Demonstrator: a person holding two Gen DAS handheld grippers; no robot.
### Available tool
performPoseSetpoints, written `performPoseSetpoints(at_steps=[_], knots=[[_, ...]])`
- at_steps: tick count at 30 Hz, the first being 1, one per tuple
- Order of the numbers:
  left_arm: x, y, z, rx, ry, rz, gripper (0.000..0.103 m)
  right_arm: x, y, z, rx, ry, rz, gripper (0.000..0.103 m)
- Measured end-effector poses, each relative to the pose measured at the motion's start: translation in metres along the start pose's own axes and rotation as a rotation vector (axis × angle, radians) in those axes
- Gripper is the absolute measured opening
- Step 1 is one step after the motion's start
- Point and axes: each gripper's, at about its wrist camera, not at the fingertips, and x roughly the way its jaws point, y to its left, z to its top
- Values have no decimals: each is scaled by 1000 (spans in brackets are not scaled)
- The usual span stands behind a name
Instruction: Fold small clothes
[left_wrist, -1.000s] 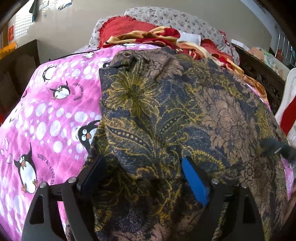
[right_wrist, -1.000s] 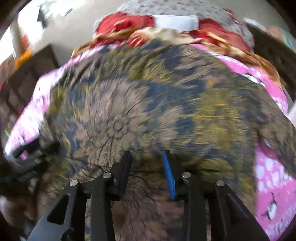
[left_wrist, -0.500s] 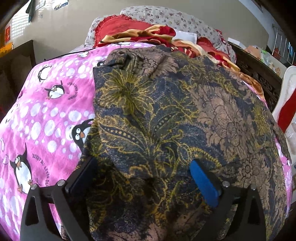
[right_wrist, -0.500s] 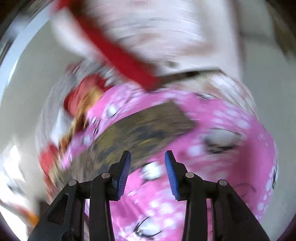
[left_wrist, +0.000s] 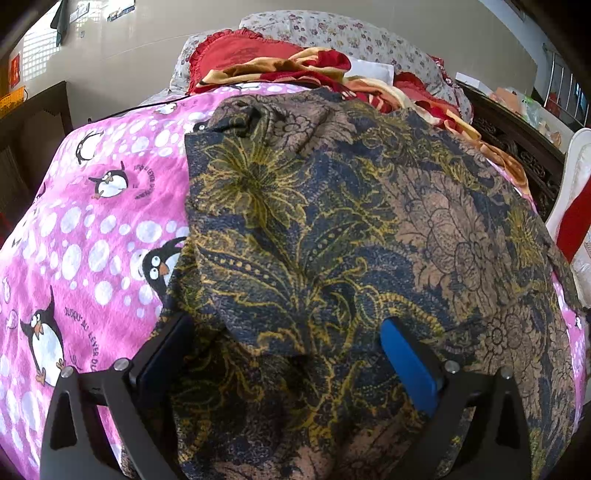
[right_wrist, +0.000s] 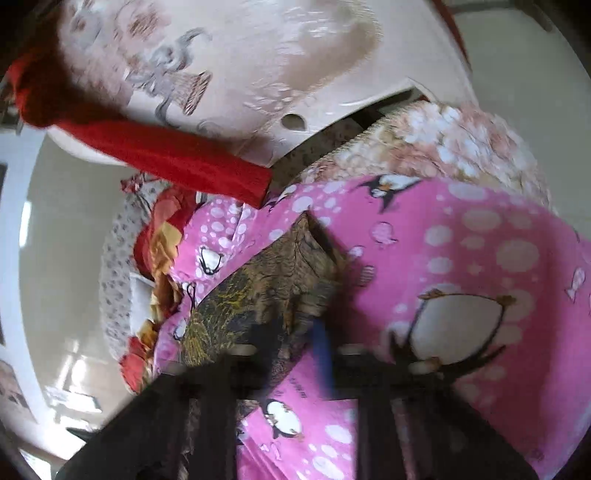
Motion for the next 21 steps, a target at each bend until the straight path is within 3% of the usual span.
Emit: performPoseSetpoints(at_steps=[4,6,10,14,17,21], knots=[[0,0,0,-2,-1,-3,103,-27,83,-8,-267,-98,4,0],[-1,1,0,-3,-2,-6,103,-44,146,-28,-435,-128,85,0],[-2,3,-1,-12,-7,-19,103,-59,273,-112,-727,-82,334,0],[-4,4,-2,-22,-9,-30,103,-39,349,-229,-965,51,507,0],[-4,4,-2,-17,-4,-31,103,10,365,-330,-1058,222,566,0],[-17,5,-4,-20,-24,-47,102,83,332,-428,-1148,401,417,0]])
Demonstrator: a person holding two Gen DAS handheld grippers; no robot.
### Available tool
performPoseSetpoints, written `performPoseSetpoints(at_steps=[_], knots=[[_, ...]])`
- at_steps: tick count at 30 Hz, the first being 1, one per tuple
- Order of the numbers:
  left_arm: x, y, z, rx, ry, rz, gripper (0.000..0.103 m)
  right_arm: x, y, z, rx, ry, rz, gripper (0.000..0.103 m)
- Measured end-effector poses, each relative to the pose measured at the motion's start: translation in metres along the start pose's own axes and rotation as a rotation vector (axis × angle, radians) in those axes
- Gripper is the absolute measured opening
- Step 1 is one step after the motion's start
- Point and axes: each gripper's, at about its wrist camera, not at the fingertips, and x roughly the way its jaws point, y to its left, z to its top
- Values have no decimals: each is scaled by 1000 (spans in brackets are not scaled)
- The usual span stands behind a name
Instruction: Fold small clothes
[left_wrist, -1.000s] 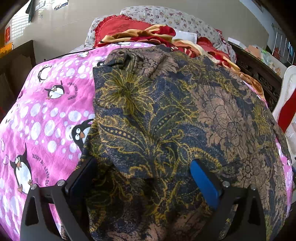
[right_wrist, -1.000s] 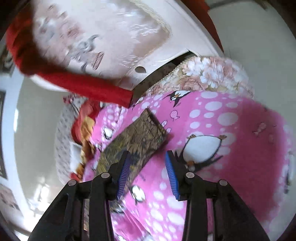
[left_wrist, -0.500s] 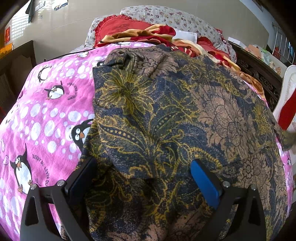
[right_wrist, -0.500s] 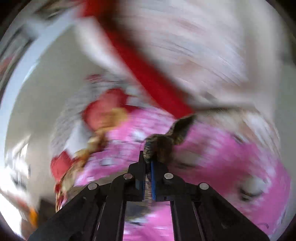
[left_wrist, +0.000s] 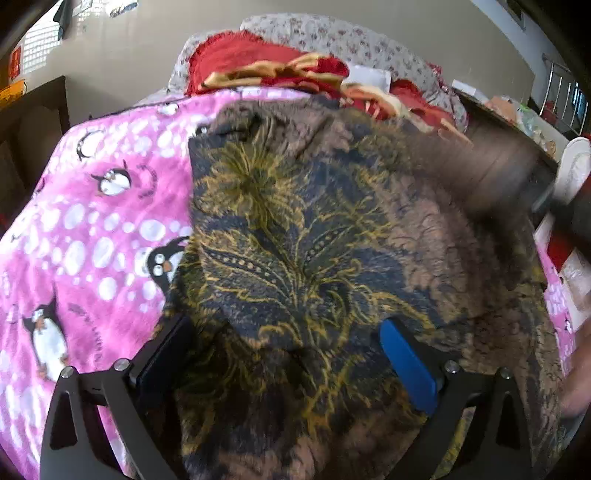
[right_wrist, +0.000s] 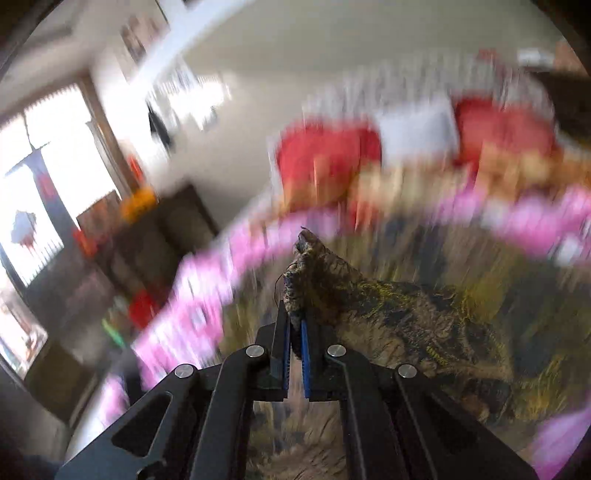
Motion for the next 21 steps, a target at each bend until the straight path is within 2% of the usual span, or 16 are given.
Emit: performPoseSetpoints(at_steps=[1,4,5,7,8,9,10,12,19,21], knots=[[-10,0,-1,5,-27,-21,102,22,1,-20,0,57,-30,0],[-37,1,5,-17,-125,-101,102,37,-2,-58,18,99,-58,0],[-41,-1,12,-31,-139,-148,102,38,-6,-64,13,101,-60,0],[-37,-10,27,-54,-116,-236,102,31,-6,-71,0,84,-53,0],[-31,-14,35,-76,-96,-284,102,25,-4,-72,-14,71,-56,0],[-18,-19,45,-113,-43,-357,101,21,-2,-73,-35,58,-66,0],[-7,-23,50,-139,0,-402,95,19,2,-75,-62,53,-76,0],[15,-34,61,-182,97,-474,90,19,6,-81,-115,56,-98,0],[62,-55,69,-269,305,-524,90,28,24,-79,-193,56,-157,0],[66,-59,67,-253,312,-522,91,28,26,-79,-203,59,-171,0]])
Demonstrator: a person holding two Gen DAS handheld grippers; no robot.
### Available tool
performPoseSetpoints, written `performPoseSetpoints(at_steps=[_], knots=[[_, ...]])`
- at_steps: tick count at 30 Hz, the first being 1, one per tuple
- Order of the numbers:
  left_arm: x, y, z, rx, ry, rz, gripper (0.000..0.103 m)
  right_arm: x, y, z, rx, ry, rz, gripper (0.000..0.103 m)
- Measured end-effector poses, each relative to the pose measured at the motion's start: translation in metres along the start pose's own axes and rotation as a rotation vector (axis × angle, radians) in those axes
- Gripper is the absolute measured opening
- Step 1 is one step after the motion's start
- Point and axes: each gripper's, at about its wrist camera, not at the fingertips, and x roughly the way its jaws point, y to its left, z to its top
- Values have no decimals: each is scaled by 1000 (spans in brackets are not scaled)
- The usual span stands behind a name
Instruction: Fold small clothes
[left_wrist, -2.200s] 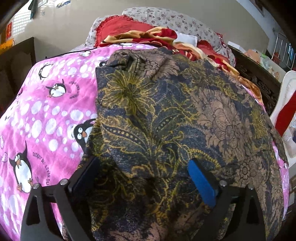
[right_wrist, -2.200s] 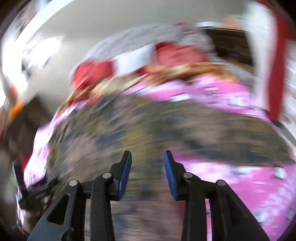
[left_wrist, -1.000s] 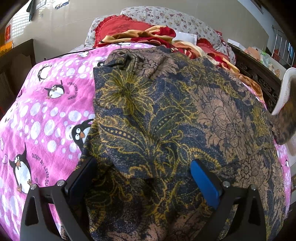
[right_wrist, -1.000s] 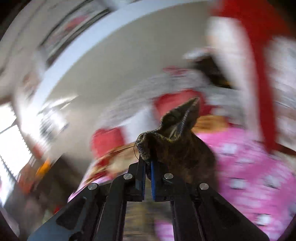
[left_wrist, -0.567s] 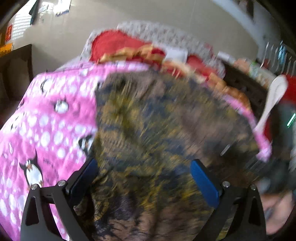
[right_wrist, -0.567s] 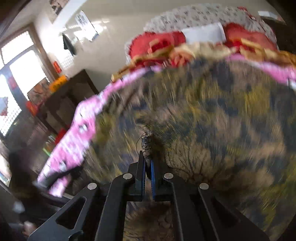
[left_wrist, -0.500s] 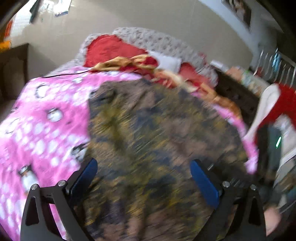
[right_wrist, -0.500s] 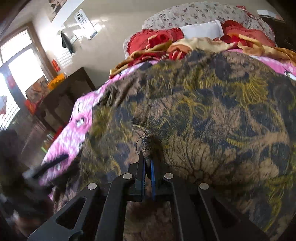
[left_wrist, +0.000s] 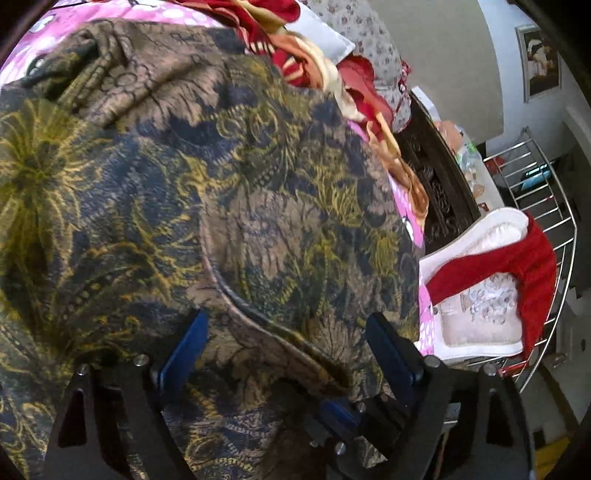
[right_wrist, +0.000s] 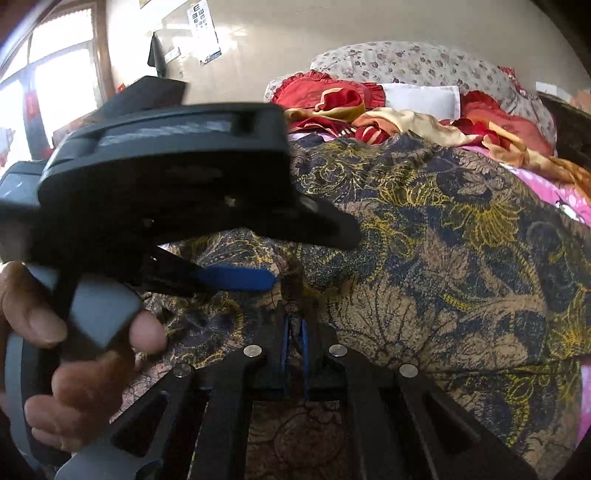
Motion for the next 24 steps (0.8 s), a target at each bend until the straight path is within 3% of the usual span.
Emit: performPoseSetpoints(at_steps=[8,11,12,13,15,24], knots=[[1,1,-3,9,-38,-19,86,-32,-1,-19,-47,45,-43,4],[-6,4,-6,34,-54,13,61,-55,-6,-45,-110,91,-117,8],[-7,3,-8,44,-64,30,48,-59,-9,-52,-111,108,-132,9],[-8,3,-10,47,-70,37,37,-63,-16,-61,-82,132,-145,11],[-10,4,-14,50,-82,42,25,-67,-23,-64,-30,128,-151,11],[-51,-31,-32,248,-236,149,4,-56,-25,-61,-17,131,-179,13]])
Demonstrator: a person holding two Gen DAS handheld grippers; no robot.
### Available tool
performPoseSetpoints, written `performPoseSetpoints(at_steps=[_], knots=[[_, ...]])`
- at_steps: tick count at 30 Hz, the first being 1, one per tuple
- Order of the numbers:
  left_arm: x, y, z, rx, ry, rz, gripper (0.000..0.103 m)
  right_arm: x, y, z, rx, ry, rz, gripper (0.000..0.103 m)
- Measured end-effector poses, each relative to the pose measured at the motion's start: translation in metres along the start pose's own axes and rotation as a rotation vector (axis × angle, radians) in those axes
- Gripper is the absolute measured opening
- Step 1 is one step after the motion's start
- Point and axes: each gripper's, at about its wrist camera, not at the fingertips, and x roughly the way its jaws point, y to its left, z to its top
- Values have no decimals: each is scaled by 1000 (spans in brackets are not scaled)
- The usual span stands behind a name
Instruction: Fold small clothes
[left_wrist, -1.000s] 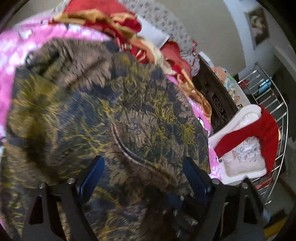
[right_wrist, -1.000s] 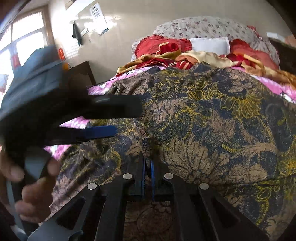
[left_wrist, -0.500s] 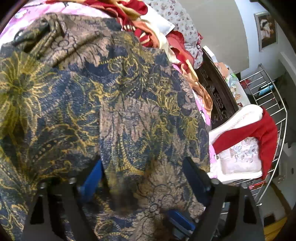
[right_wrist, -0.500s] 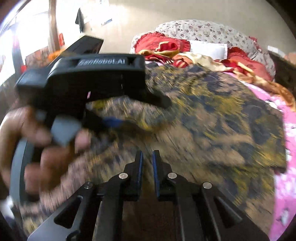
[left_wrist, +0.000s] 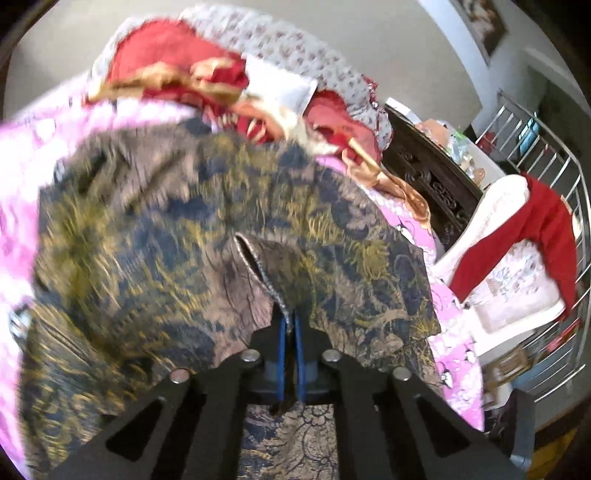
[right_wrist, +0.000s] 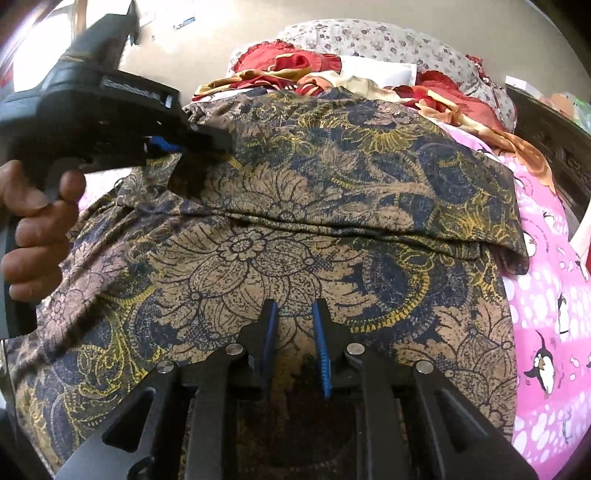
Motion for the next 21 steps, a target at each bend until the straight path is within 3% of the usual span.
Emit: performPoseSetpoints(at_steps=[2,6,10,15,21], knots=[[-16,-4,10,1,-23,-13,3,-1,-2,-1,7,2,5,13],[-77,-29,34,51,-100,-140,3,1,-1,0,0,4,-5,13],[-141,-62,65,112,-187,-218,3,1,-1,0,2,5,-4,13],[-188,-75,93,167,-269,-196,3,2,0,0,-1,6,-8,13],[-165,-26,87,127,-192,-67,3,2,0,0,-1,6,-6,13]])
